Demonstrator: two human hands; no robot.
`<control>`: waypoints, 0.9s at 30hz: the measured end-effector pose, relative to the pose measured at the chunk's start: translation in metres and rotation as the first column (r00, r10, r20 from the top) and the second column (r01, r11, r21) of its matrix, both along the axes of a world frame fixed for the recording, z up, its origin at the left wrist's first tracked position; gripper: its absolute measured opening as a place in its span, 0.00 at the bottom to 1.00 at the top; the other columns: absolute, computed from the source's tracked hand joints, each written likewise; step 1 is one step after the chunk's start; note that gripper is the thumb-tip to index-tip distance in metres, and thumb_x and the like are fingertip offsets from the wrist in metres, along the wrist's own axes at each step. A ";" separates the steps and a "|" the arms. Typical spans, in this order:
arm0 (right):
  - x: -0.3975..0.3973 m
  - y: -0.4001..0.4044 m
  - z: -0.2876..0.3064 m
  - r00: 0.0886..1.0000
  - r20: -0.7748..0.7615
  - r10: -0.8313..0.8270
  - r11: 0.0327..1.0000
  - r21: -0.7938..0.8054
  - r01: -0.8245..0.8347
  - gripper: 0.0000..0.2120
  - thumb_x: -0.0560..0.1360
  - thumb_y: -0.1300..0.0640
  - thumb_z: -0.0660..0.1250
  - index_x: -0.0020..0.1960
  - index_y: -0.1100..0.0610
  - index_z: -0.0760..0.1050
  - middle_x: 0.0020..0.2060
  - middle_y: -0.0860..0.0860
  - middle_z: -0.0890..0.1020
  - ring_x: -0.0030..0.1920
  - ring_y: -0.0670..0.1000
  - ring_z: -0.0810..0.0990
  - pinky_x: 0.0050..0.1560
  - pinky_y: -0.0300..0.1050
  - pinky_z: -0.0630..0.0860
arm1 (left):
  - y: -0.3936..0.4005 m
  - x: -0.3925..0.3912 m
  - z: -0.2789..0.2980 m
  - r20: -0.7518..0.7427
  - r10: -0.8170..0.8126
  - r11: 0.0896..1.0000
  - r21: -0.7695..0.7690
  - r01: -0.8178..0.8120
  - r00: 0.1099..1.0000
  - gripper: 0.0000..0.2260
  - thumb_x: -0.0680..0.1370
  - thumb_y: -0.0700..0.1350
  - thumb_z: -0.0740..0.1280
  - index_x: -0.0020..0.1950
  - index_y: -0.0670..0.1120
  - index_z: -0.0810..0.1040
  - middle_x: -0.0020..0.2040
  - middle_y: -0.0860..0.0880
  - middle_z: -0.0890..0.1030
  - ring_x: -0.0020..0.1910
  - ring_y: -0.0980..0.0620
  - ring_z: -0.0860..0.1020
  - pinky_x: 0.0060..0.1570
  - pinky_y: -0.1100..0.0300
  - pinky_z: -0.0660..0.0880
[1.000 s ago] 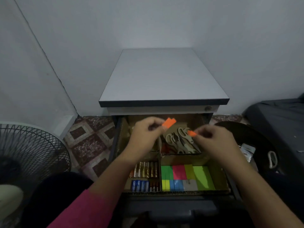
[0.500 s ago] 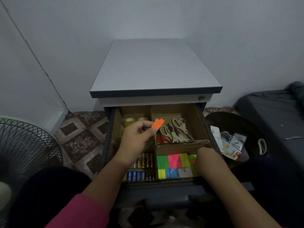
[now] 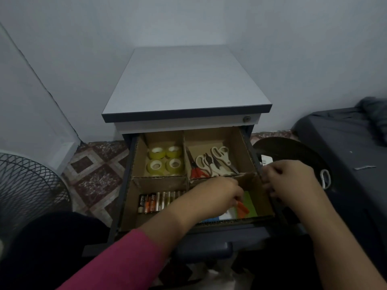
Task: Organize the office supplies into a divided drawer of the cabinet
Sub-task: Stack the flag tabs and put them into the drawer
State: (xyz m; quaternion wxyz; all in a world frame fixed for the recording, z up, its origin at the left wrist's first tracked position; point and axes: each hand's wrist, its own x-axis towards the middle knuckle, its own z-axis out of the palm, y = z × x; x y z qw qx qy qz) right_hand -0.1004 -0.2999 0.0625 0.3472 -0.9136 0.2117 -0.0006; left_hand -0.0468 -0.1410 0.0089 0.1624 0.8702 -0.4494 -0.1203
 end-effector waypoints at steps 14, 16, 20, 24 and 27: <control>0.001 -0.005 -0.013 0.993 -0.069 0.097 0.994 0.048 -0.093 0.08 0.79 0.55 0.63 0.45 0.51 0.79 0.35 0.52 0.83 0.37 0.52 0.82 0.45 0.54 0.81 | -0.022 0.010 -0.006 -0.009 0.037 0.995 0.093 -0.036 0.999 0.09 0.76 0.36 0.63 0.54 0.43 0.79 0.51 0.45 0.78 0.47 0.47 0.77 0.47 0.53 0.75; 0.003 -0.003 -0.018 0.991 -0.075 0.110 0.994 0.026 -0.108 0.07 0.78 0.55 0.63 0.48 0.53 0.81 0.37 0.54 0.83 0.38 0.53 0.82 0.45 0.56 0.81 | -0.011 0.010 -0.005 -0.076 0.082 0.996 0.028 -0.080 0.994 0.12 0.77 0.38 0.65 0.59 0.45 0.79 0.54 0.46 0.80 0.52 0.48 0.78 0.53 0.51 0.75; 0.007 -0.002 -0.026 0.986 -0.103 0.131 0.991 -0.014 -0.134 0.08 0.78 0.56 0.63 0.46 0.54 0.81 0.38 0.54 0.82 0.40 0.53 0.82 0.45 0.56 0.81 | 0.019 0.003 0.007 -0.142 0.163 0.977 -0.117 -0.180 0.976 0.15 0.79 0.41 0.66 0.66 0.48 0.77 0.61 0.53 0.79 0.58 0.59 0.75 0.60 0.63 0.72; 0.009 0.003 -0.034 0.970 -0.164 0.181 0.956 -0.202 -0.212 0.09 0.77 0.58 0.62 0.45 0.56 0.81 0.37 0.52 0.81 0.39 0.50 0.80 0.41 0.46 0.80 | 0.056 -0.006 0.011 -0.421 0.304 0.842 -0.301 -0.448 0.855 0.11 0.78 0.39 0.67 0.58 0.51 0.80 0.53 0.54 0.82 0.49 0.63 0.79 0.51 0.67 0.76; 0.015 0.017 -0.042 0.951 -0.237 0.196 0.924 -0.279 -0.260 0.07 0.75 0.61 0.61 0.44 0.59 0.78 0.36 0.52 0.79 0.38 0.52 0.80 0.38 0.44 0.77 | 0.072 -0.010 0.006 -0.650 0.319 0.631 -0.398 -0.666 0.690 0.10 0.78 0.34 0.65 0.52 0.48 0.81 0.48 0.48 0.84 0.44 0.56 0.82 0.45 0.64 0.78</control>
